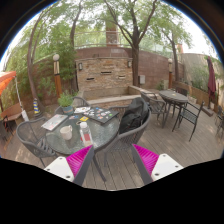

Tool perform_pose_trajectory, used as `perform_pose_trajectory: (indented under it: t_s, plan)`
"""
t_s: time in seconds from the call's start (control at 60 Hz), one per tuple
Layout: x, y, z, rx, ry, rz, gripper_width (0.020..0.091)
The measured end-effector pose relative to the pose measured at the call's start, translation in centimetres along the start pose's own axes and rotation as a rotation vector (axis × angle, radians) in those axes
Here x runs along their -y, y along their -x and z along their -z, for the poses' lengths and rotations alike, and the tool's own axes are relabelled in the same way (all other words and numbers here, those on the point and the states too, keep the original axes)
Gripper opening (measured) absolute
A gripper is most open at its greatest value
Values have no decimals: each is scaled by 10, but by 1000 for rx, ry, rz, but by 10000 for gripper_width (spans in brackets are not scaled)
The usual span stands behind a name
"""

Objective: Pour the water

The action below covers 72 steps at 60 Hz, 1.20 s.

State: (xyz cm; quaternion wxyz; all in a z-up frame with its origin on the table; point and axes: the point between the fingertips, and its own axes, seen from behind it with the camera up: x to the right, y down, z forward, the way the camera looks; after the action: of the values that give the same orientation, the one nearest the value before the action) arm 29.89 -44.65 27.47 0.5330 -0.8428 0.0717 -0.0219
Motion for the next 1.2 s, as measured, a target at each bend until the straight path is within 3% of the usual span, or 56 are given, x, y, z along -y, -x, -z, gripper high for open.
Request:
perform_pose_trajectory:
  t_s: [0.3,0.517,0.783,1.033,1.117,1.133,1.167,1.183,1.2]
  plan:
    - [-13,21,-32,20,7,30,831]
    - [-53,95,-123,71,45,49,837]
    - [-80,152,-269,187,-54,56,841]
    - [-73,183,-355,178,-172,35,831]
    - [-55,181,-366,137,-233,53,791]
    - [-53,182,-367,134,-241,58,745]
    - [-53,180,-371,123,-243,69,546]
    - [-54,177,-374,109,-238,75,490]
    - [-55,177,-374,101,-237,75,495]
